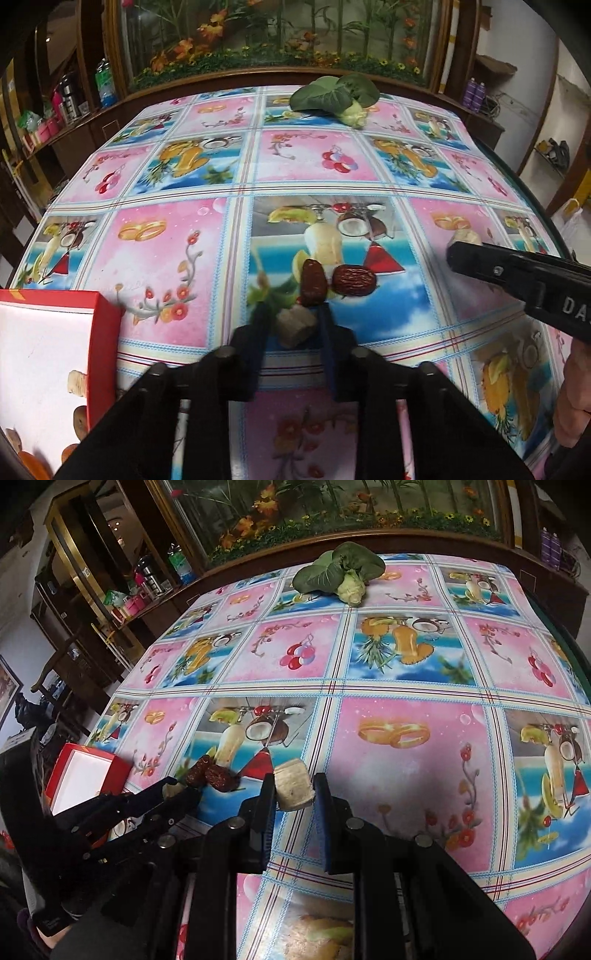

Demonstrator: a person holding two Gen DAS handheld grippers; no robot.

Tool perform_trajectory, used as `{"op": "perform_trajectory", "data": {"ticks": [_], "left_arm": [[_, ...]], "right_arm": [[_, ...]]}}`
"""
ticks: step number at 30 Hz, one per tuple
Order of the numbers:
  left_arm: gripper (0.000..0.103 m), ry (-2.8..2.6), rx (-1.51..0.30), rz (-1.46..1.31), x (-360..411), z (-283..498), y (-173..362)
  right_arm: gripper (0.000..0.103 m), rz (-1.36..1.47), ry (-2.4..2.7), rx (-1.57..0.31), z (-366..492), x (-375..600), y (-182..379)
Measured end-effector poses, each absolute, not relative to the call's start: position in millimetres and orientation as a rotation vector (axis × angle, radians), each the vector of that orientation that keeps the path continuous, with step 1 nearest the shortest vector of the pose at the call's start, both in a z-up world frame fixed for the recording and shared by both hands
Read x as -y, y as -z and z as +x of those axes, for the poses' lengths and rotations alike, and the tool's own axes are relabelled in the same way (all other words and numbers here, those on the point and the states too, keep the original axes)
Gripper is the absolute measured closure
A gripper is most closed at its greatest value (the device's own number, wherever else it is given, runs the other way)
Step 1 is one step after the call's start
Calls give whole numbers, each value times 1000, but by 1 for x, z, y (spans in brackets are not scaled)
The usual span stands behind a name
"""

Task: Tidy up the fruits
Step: 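Grasp another beige cake with the right tool while the left tool grasps a beige cake, then carry both held beige cakes over the red-rimmed tray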

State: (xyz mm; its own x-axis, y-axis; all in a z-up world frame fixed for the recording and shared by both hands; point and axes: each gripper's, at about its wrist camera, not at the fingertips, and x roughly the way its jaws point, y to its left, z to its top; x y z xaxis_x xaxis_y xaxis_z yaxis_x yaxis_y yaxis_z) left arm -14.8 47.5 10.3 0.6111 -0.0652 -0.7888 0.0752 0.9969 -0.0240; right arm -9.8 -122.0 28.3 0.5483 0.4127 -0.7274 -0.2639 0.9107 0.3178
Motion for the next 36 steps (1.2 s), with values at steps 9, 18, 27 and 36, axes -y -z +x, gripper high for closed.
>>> {"op": "perform_trajectory", "data": {"ticks": [9,18,27,36], "left_arm": [[81,75,-895,15,-41,-28,-16],[81,-1,-801,81,-39,-64,-44],[81,-52,-723,70,-63,-98,-66],[81,-152,-676,18,-110,-123,-77]], "right_arm": [[82,185,-424,-887,-13,121,-32],[81,166,-443,-853,-21,112,-36],[81,90,-511,-755,-44,84,-44],[81,174,-634,-671,-80,29,-67]]}}
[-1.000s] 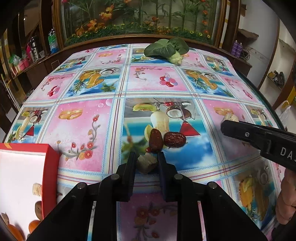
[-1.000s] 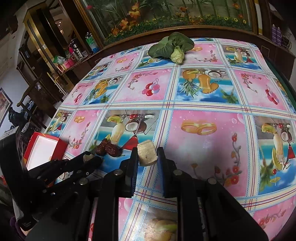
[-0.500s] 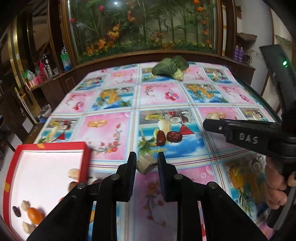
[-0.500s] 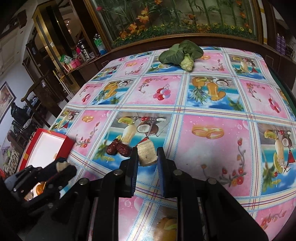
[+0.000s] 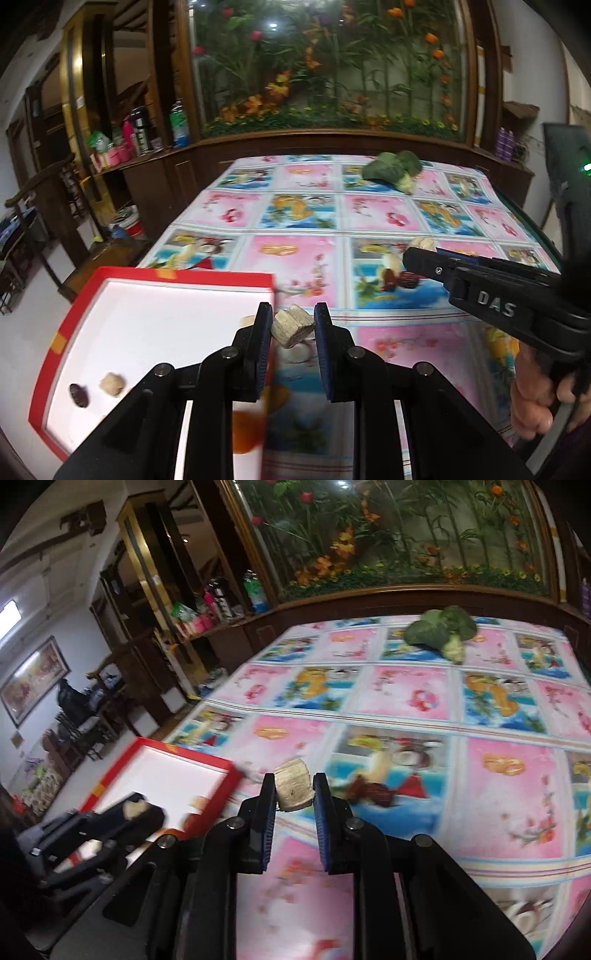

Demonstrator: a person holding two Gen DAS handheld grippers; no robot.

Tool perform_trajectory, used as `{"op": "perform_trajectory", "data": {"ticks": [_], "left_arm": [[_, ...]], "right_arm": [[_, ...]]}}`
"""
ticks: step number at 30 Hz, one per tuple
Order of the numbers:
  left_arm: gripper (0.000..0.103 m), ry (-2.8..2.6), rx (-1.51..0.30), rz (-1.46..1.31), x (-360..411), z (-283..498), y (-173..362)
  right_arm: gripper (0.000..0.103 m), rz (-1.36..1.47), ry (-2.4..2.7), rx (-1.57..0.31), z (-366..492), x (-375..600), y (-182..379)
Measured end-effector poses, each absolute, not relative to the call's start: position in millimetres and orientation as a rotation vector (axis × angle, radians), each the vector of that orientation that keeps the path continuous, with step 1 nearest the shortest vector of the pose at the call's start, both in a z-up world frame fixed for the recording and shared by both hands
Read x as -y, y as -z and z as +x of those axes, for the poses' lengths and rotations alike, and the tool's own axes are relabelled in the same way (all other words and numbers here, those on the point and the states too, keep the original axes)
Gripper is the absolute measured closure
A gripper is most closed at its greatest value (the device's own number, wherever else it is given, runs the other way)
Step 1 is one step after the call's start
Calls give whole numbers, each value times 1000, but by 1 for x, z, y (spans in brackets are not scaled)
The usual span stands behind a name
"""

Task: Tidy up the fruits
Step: 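Carry both held beige cakes over the red-rimmed tray, then open the right tool to drop its cake in the tray while the left tool releases its cake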

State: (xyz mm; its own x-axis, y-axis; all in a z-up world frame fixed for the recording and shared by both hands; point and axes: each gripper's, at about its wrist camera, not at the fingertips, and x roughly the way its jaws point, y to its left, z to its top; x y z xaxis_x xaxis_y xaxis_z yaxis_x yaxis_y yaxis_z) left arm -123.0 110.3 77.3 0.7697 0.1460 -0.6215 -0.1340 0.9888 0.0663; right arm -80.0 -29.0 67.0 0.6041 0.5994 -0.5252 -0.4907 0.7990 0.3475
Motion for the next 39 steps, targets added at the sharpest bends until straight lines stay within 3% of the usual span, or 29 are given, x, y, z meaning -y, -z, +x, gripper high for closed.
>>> {"op": "perform_trajectory", "data": {"ticks": [17,39], "left_arm": [[81,-385,-704,-35,-197,-150,-55],[81,-426,-739,-43,-217,-154,-39]], "right_arm": [[81,7,-877,-725,-134,-99,-45],[81,-55,-912,-725,-146,-104,-36]]}}
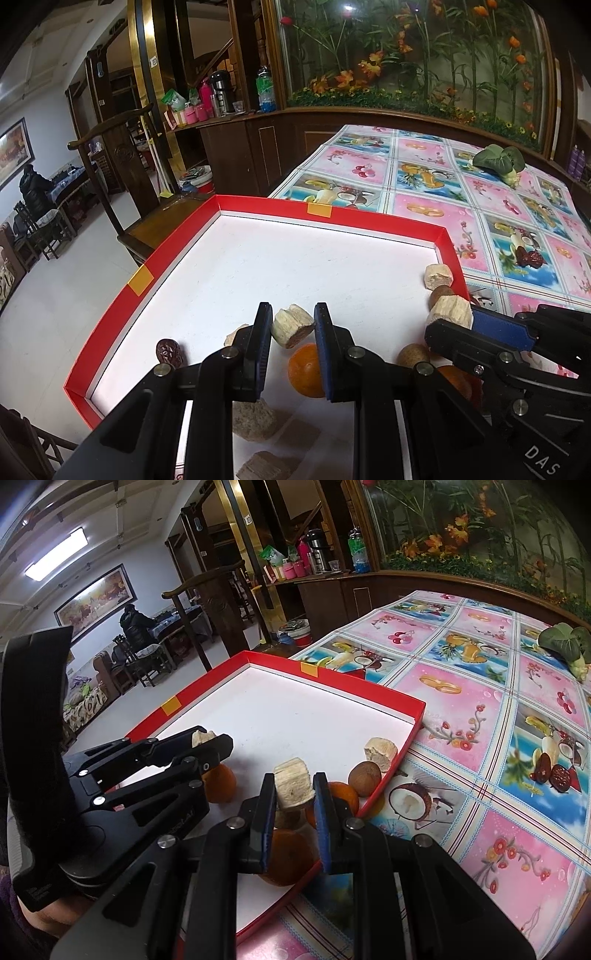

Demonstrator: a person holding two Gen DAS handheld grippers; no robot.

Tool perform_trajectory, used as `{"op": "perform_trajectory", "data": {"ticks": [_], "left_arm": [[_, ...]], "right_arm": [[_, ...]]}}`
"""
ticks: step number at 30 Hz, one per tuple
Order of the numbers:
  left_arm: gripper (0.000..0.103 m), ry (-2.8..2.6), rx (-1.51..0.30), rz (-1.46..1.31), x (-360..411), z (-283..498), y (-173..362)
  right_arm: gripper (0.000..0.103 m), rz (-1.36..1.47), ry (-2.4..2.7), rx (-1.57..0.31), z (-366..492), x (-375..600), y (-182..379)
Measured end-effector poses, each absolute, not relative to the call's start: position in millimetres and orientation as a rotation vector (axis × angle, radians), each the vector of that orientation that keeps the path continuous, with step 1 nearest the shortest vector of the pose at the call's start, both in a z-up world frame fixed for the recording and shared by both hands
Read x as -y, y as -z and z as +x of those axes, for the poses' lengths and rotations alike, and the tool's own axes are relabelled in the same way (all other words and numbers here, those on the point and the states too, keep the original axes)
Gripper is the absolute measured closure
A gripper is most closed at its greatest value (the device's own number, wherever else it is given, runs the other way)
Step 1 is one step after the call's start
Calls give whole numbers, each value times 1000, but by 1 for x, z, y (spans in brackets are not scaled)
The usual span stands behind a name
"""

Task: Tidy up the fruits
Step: 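Open the right tool to drop its cake in the tray while the left tool releases its cake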

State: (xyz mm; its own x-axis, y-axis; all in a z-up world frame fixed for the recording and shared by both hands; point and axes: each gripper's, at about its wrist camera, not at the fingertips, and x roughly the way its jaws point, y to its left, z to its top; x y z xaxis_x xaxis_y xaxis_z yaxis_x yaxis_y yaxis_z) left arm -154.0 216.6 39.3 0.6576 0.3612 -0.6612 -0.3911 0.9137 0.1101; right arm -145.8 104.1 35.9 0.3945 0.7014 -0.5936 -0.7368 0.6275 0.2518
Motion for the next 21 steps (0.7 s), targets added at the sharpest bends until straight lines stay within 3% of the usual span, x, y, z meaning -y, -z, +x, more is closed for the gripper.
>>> {"op": "perform_trajectory", "data": {"ticks": [11,14,16,21], "left_arm": [[81,-438,-743,-45,-217,-154,-37],[81,-442,-743,-43,-217,-155,-37],[78,-446,-744,-46,-218,-156,-37],[64,-465,-740,-59,-224,-157,-38]], "right_arm": [[80,-46,-898,-713,-144,-103,-36],[75,-42,-908,-713,-144,-102,-37],[67,-37,-924,-714,-145,-102,-37],[64,-38,-934,-713,-145,-102,-37]]}}
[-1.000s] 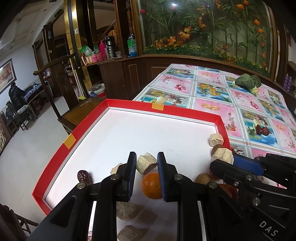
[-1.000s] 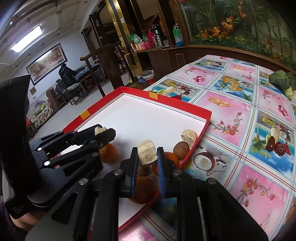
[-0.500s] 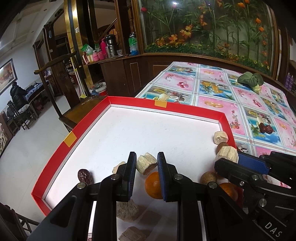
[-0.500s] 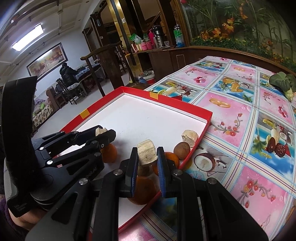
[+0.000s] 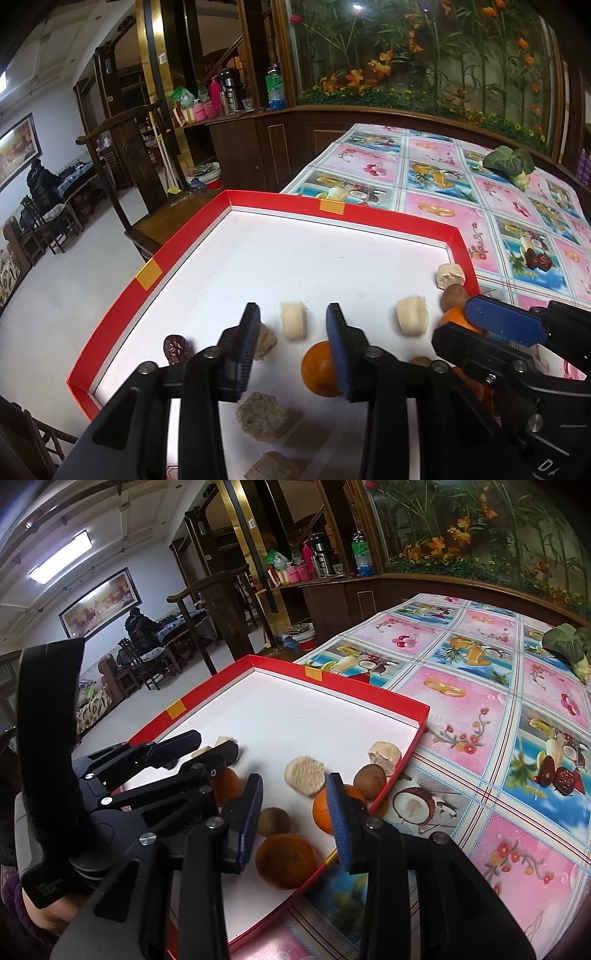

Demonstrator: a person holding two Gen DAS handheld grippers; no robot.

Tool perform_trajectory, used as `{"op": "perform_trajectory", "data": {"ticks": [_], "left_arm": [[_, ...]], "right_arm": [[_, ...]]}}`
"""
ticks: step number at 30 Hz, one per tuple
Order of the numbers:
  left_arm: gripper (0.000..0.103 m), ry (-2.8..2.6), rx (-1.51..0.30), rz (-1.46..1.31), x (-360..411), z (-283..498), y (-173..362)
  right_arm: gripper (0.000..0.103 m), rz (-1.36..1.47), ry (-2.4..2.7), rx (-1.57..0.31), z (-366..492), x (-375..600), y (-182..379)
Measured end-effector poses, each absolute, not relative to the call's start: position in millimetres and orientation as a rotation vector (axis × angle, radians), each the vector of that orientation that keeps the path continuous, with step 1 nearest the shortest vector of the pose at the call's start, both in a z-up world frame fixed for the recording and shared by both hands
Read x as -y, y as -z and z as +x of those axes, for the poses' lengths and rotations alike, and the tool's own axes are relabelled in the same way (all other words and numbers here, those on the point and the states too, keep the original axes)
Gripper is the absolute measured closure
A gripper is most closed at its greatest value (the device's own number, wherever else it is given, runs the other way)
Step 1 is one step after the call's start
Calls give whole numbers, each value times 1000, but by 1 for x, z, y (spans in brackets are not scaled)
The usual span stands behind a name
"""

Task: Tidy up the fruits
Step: 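Open the right tool to drop its cake in the tray while the left tool releases its cake, then move both open tools back over the dark red dates on the cloth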

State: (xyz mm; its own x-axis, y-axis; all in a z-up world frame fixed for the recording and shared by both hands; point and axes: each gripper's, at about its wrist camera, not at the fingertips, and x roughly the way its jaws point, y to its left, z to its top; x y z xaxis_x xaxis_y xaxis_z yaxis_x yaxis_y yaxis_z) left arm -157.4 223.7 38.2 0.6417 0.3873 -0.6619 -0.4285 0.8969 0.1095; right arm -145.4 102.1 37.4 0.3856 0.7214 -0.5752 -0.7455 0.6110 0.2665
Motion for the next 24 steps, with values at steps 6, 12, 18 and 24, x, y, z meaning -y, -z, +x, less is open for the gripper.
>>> {"op": "perform_trajectory", "data": {"ticks": [6,12,18,24], "left_arm": [[47,-483,-729,-71,-227,-160,-41],[37,-482,-718,-75,-223,-161,-46],[27,-428,-711,-30,-199,-156,-53],[24,-349,-716,20,-168,-146,-57]], "right_arm": [[55,14,-897,-708,-136,-91,-40],[55,91,-846,-711,-114,-65,-46],[55,176,-759,-699,-83,-23,-55],[55,189,-643,-689,-53,36,-51]]}}
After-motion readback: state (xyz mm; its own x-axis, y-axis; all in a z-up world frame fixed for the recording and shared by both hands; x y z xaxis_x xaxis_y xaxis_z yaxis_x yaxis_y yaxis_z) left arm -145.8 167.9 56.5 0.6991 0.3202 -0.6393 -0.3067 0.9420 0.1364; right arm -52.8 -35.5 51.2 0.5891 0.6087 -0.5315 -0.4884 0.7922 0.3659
